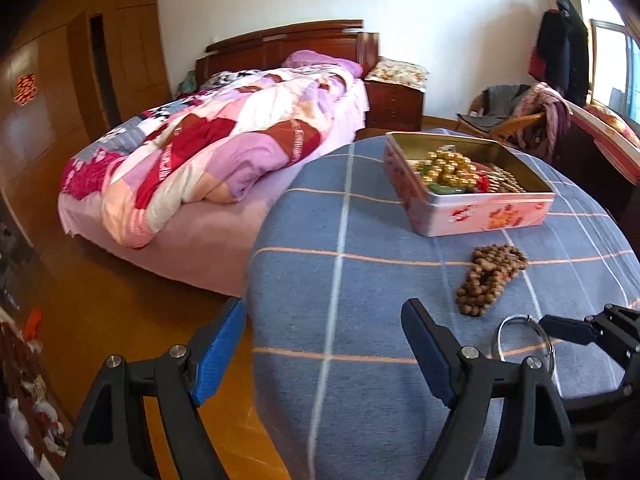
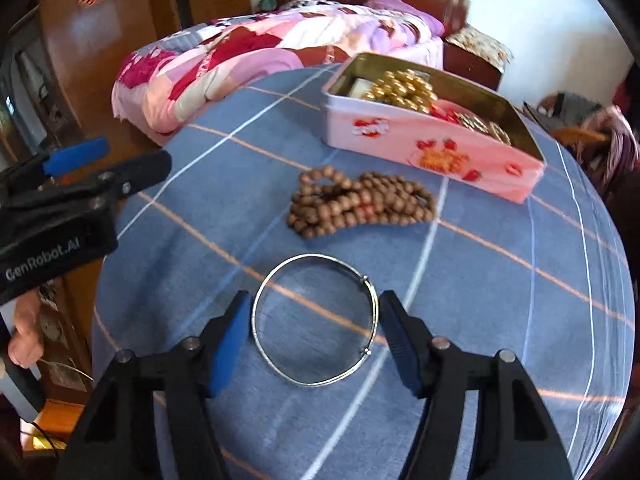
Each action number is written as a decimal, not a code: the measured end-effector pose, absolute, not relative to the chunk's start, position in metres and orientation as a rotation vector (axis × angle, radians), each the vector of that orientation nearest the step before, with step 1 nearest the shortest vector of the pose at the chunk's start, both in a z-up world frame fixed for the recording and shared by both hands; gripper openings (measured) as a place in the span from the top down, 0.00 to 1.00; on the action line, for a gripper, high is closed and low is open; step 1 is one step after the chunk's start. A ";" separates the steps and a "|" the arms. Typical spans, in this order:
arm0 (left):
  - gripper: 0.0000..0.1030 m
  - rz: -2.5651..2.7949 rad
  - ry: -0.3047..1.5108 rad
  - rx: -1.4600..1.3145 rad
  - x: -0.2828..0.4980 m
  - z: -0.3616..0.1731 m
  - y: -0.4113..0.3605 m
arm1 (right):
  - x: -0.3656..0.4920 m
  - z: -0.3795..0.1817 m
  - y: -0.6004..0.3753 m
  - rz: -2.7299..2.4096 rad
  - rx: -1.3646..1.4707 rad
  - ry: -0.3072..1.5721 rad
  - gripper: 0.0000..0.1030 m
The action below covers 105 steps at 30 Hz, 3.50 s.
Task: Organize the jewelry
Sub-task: 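Grasp the brown wooden bead bracelet with the left tool while the right tool grasps the silver bangle, then carry the wooden bracelet and silver bangle over the pink tin with both tools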
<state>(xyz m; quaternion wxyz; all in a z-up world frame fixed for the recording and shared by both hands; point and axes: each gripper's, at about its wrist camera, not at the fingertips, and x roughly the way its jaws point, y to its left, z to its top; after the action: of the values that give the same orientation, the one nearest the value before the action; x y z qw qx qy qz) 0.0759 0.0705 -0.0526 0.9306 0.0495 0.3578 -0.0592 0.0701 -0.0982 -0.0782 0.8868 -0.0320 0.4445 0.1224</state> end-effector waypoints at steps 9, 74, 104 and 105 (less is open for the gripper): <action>0.22 -0.372 0.767 0.199 0.095 -0.058 0.001 | 0.060 -0.048 -0.186 0.080 0.153 0.833 0.35; 0.78 -0.400 0.621 -0.080 0.178 -0.007 -0.030 | 0.172 0.020 -0.193 -0.051 0.069 0.624 0.34; 0.60 -0.198 0.753 0.077 0.233 -0.049 -0.076 | 0.237 -0.024 -0.201 0.038 0.131 0.743 0.11; 0.44 -0.192 0.754 0.074 0.232 -0.046 -0.075 | 0.232 -0.019 -0.202 0.035 0.137 0.728 0.10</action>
<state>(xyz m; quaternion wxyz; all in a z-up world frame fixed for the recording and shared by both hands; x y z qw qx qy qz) 0.2317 -0.0753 -0.0461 0.9247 0.0360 0.3674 -0.0934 0.2321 -0.2022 -0.0193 0.9320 0.0669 0.3558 0.0171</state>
